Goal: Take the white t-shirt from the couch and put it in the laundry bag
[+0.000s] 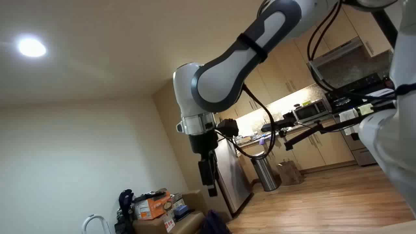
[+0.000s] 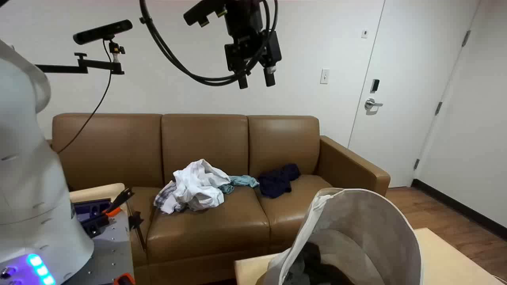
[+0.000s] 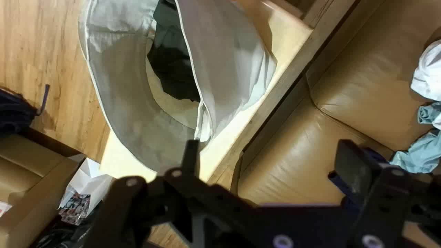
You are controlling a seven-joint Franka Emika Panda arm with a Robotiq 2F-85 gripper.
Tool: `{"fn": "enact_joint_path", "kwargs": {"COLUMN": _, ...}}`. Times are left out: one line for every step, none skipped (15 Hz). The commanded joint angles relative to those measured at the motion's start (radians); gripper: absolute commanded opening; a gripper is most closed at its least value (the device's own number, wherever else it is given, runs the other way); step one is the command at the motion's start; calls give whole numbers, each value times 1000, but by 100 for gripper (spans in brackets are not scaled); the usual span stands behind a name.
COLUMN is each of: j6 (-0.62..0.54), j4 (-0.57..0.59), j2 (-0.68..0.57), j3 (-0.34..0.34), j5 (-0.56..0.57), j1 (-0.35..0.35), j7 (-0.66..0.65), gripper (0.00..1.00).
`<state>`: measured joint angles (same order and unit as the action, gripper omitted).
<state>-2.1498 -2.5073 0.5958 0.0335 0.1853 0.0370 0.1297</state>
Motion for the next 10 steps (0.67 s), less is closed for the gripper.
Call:
{"fn": "enact_joint_path", "kwargs": {"j6": 2, "j4": 1, "j2": 0, "j3": 2, "j5": 1, "j1": -2, "j7": -1, "gripper": 100}}
{"fn": "enact_joint_path", "kwargs": {"j6": -28, "j4": 21, "j2": -39, "j3": 16, "j5": 2, "j1": -16, "j7": 46, "gripper": 100}}
{"fn": "enact_joint_path", "kwargs": {"j6": -60, "j4": 42, "j2": -79, "j3": 34, "j5": -11, "j1": -39, "j7": 98, "gripper": 100}}
{"fn": "enact_joint_path", "kwargs": {"j6": -92, "j4": 65, "j2": -126, "j3": 51, "j5": -29, "j1": -65, "j7": 156, "gripper": 100}}
{"fn": "enact_joint_path", "kwargs": {"j6": -135, "j4": 91, "j2": -186, "j3": 61, "j5": -50, "j1": -91, "j7": 196, "gripper": 100}}
{"fn": "enact_joint_path", "kwargs": {"j6": -180, "j4": 109, "j2": -236, "j3": 72, "j5": -79, "j1": -118, "j7": 237, "gripper": 100}}
{"fn": "enact_joint_path", "kwargs": {"j6": -230, "j4": 133, "j2": -302, "j3": 78, "j5": -119, "j1": -151, "j7": 273, "gripper": 100}}
{"fn": "enact_joint_path", "kwargs": {"j6": -265, "j4": 153, "j2": -355, "j3": 85, "j5": -165, "j1": -180, "j7": 320, "gripper": 100}}
{"fn": "enact_joint_path", "kwargs": {"j6": -298, "j4": 173, "j2": -410, "j3": 83, "j5": -225, "j1": -211, "j7": 364, "gripper": 100}}
{"fn": "enact_joint_path", "kwargs": {"j6": -326, "j4": 199, "j2": -470, "j3": 77, "j5": -288, "j1": -236, "j7": 416, "gripper": 100}}
